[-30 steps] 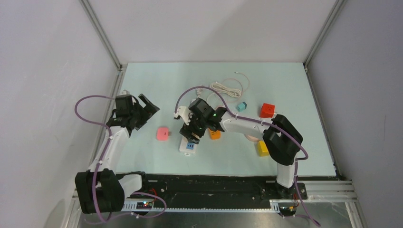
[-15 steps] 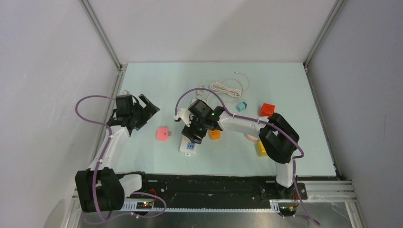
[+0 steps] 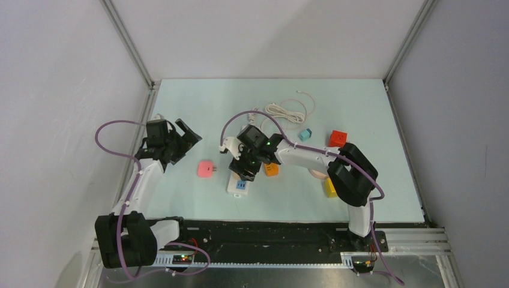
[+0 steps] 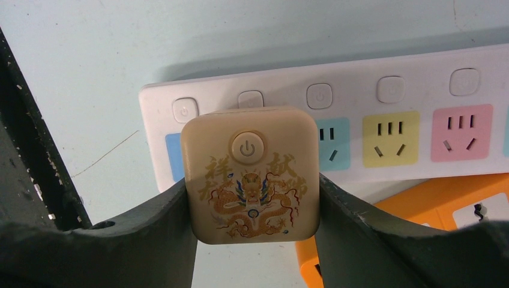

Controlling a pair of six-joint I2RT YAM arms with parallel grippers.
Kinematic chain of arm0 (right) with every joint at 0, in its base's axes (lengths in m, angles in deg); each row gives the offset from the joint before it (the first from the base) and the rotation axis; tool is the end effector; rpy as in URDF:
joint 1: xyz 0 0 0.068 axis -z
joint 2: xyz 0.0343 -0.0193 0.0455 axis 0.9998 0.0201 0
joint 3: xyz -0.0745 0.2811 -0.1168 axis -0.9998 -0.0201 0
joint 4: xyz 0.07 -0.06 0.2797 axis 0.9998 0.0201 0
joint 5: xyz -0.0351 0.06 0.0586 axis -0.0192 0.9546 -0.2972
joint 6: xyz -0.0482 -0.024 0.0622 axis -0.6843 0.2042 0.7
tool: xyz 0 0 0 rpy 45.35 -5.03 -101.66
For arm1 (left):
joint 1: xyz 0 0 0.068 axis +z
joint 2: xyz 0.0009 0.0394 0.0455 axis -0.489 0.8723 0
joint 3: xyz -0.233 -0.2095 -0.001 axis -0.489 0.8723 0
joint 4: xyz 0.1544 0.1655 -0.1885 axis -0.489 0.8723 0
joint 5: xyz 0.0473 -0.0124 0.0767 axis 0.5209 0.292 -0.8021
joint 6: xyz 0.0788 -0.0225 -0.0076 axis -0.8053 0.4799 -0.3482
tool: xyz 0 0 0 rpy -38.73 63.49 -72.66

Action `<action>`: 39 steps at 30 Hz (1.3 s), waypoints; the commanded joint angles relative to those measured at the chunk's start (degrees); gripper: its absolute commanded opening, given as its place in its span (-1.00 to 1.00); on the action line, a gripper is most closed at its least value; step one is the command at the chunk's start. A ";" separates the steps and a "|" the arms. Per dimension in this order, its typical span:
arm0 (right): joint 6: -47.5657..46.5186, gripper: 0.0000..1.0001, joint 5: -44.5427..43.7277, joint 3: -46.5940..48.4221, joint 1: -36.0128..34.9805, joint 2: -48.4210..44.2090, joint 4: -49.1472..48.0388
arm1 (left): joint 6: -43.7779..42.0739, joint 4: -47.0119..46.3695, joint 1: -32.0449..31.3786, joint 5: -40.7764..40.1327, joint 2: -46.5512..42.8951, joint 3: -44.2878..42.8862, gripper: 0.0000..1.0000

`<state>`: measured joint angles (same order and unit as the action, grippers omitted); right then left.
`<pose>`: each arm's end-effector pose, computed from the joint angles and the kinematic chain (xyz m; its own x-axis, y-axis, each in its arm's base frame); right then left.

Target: Insert the plug

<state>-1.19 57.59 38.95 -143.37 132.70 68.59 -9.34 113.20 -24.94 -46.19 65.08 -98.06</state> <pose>0.2655 0.4039 0.2034 -0.1705 -0.7743 -0.6095 -0.9787 0.2048 0.0136 0.2788 0.0110 0.2496 -0.5501 -0.6686 -0.5004 -0.4125 0.7385 -0.5333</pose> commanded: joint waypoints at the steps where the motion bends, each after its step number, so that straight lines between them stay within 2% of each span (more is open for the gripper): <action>1: 0.48 -0.41 0.80 -0.13 0.41 -0.73 -1.47 | -1.44 -0.85 0.61 -0.05 0.10 -1.30 0.99; 3: 0.28 -0.52 0.56 -3.44 0.46 -1.73 -4.73 | -1.46 -0.83 0.61 0.01 0.19 -1.34 0.99; 8: 1.76 -0.67 1.08 -11.48 0.92 -3.52 -13.21 | -1.54 -0.81 0.62 -0.03 0.25 -1.43 0.99; 16: 4.19 -0.77 -1.08 -19.72 0.57 -3.96 -22.34 | -1.46 -0.88 0.60 -0.25 0.25 -1.29 0.99; 24: 7.03 -1.00 -3.01 -25.37 -0.40 -4.04 -26.05 | -1.38 -0.77 0.60 -0.43 0.03 -0.63 0.99; 35: 9.79 -1.00 -4.76 -31.83 -1.08 -3.92 -35.36 | -1.19 -0.86 0.60 -0.36 0.24 -0.26 0.99; 39: 9.26 -1.00 -4.61 -31.92 -1.34 -2.53 -34.94 | -1.35 -0.77 0.62 -0.42 0.02 -0.22 0.99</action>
<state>6.22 55.64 10.34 -144.01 124.67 24.55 -9.93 113.20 -24.94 -46.23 65.45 -98.06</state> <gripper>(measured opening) 0.640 0.996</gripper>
